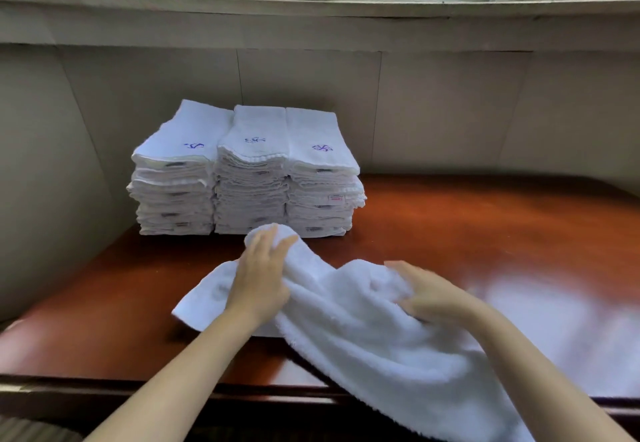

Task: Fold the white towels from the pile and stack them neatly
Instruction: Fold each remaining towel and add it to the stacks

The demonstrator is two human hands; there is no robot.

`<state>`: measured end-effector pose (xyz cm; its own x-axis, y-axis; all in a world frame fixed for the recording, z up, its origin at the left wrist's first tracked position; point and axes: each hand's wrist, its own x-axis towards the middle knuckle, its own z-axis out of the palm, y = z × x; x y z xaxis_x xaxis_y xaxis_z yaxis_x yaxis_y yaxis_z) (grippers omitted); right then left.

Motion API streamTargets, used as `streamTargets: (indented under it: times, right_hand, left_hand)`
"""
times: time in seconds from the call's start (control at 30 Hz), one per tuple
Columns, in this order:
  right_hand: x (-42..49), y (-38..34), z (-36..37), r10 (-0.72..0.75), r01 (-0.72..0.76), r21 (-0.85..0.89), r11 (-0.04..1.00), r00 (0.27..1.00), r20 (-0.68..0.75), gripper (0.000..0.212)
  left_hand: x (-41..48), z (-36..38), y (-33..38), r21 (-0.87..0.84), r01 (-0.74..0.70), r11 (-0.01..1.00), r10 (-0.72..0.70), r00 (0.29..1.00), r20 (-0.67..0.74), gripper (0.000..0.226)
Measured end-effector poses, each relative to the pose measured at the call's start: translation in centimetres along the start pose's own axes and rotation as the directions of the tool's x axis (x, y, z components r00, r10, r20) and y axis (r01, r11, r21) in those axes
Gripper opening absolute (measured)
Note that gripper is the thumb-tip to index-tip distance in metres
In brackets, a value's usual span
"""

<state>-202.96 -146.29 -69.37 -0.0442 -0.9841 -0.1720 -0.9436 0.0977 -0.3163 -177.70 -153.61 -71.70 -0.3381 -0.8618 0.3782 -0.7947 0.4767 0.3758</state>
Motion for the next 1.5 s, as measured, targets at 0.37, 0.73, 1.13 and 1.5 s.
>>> streamTargets:
  times: [0.37,0.73,1.13,1.5]
  right_hand:
    - [-0.9,-2.1,0.3,-0.169,0.138,-0.105,0.985,0.906,-0.389,0.027]
    - [-2.4,1.6,-1.6,-0.125,0.117,0.16,0.98,0.991,0.042,0.038]
    - [-2.7,3.3,-1.9,0.175,-0.139,-0.125,0.982,0.92,0.351,0.054]
    - [1.0,5.9,-6.5,0.383,-0.365,0.115,0.924,0.881,-0.279,0.016]
  left_hand:
    - [-0.1,1.4,3.8,-0.14,-0.051,0.989,0.112,0.874,0.473,0.064]
    - [2.1,1.2,3.8,0.121,0.105,0.987,-0.16,0.701,0.695,0.062]
    - [2.9,0.8,-0.1,0.053,0.155,0.986,-0.159,0.832,0.532,0.021]
    - [8.7,-3.9,-0.1,-0.097,0.263,0.96,-0.259,0.965,0.052,0.027]
